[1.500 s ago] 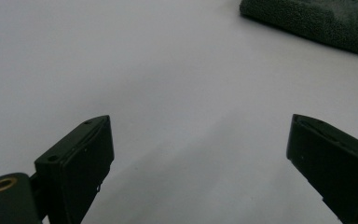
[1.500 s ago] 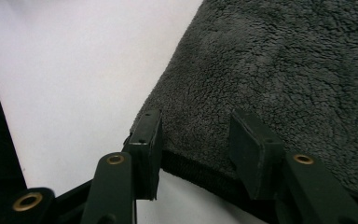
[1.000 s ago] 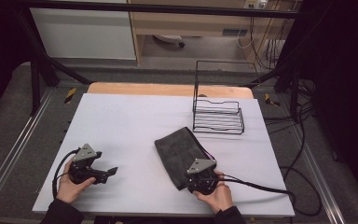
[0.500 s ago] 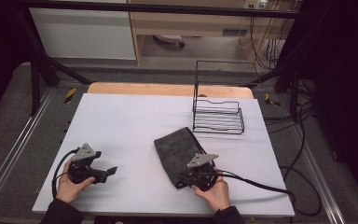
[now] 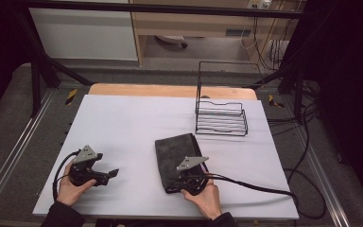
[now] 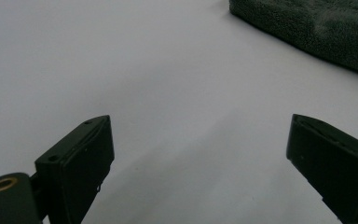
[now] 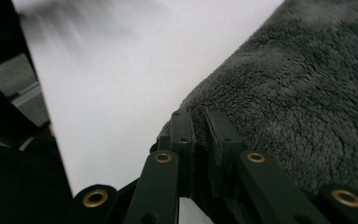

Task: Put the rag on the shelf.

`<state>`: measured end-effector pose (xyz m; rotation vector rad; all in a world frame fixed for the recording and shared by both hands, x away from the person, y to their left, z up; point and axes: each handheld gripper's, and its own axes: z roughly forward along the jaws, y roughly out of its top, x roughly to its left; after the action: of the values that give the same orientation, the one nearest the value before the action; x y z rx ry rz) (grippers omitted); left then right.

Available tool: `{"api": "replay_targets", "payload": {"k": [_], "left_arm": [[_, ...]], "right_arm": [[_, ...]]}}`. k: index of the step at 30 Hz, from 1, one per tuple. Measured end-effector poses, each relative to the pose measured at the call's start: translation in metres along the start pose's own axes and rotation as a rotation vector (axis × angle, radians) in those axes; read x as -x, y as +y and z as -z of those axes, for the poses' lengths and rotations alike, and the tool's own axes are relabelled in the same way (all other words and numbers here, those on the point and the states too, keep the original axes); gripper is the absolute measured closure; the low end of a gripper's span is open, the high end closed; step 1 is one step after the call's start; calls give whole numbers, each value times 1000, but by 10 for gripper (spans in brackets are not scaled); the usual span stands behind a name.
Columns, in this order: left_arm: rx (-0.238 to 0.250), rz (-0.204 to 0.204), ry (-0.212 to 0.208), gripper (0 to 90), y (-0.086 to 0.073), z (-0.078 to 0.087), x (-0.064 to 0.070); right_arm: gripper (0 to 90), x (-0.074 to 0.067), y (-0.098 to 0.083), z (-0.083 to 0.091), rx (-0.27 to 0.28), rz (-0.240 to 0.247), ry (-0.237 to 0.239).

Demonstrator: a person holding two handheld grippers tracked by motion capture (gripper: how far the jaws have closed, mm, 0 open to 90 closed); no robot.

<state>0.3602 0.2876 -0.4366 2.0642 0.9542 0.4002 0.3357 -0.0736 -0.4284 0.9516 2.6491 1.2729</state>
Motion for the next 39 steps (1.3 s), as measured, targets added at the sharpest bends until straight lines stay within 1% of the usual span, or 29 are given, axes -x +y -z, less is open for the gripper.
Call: {"api": "replay_targets", "payload": {"k": [3, 7, 9, 14, 16, 17, 19, 20, 21, 22, 23, 24, 25, 27, 28, 30, 31, 32, 34, 35, 36, 38, 39], "left_arm": [[-1, 2, 0, 72, 0, 0, 0], [2, 5, 0, 72, 0, 0, 0], [2, 6, 0, 72, 0, 0, 0], [5, 8, 0, 72, 0, 1, -1], [4, 7, 1, 72, 0, 1, -1], [4, 8, 1, 72, 0, 1, -1], [6, 8, 0, 72, 0, 1, -1], [6, 7, 0, 72, 0, 1, -1], [7, 8, 1, 72, 0, 1, -1], [6, 5, 1, 72, 0, 2, -1], [6, 4, 2, 72, 0, 2, -1], [5, 3, 1, 72, 0, 2, -1], [6, 4, 1, 72, -1, 2, -1], [7, 7, 2, 72, -1, 2, -2], [7, 8, 2, 72, -1, 2, -2], [7, 8, 3, 73, -1, 2, -2], [6, 8, 3, 73, -1, 2, -1], [5, 8, 3, 73, -1, 1, -1], [1, 9, 1, 73, 0, 0, -1], [-2, 4, 2, 73, 0, 0, 0], [-2, 6, 1, 73, 0, 0, 0], [-3, 3, 0, 73, 0, -1, 0], [-2, 2, -1, 73, 0, -1, 1]], "right_arm": [[830, -6, 5, -2, 10, 5, 10], [829, -15, 13, -7, 36, 3, 35], [829, -19, 17, -12, 44, -12, 50], [829, -28, 21, -25, 46, -12, 46], [828, -30, 22, -27, 50, -15, 53], [828, -31, 23, -28, 54, -10, 57], [818, -32, 23, -30, 46, -1, 70], [791, -32, 22, -31, 21, -2, 74], [744, -30, 21, -33, 3, -4, 77], [674, -29, 19, -33, 5, -10, 70], [591, -28, 19, -30, 14, -13, 80], [521, -26, 19, -26, 25, -8, 80], [496, -24, 19, -20, 46, 7, 62], [460, -17, 18, -6, 77, 18, 30], [463, -10, 16, 4, 92, 20, -6], [478, 4, 8, 17, 102, 10, -81], [497, 12, 2, 23, 99, -16, -117], [521, 21, -6, 30, 89, -45, -140], [571, 31, -20, 35, 72, -84, -143], [588, 33, -25, 35, 63, -95, -139], [601, 33, -31, 34, 48, -104, -127], [641, 31, -35, 30, 47, -101, -108], [651, 30, -35, 28, 48, -108, -98]]}}
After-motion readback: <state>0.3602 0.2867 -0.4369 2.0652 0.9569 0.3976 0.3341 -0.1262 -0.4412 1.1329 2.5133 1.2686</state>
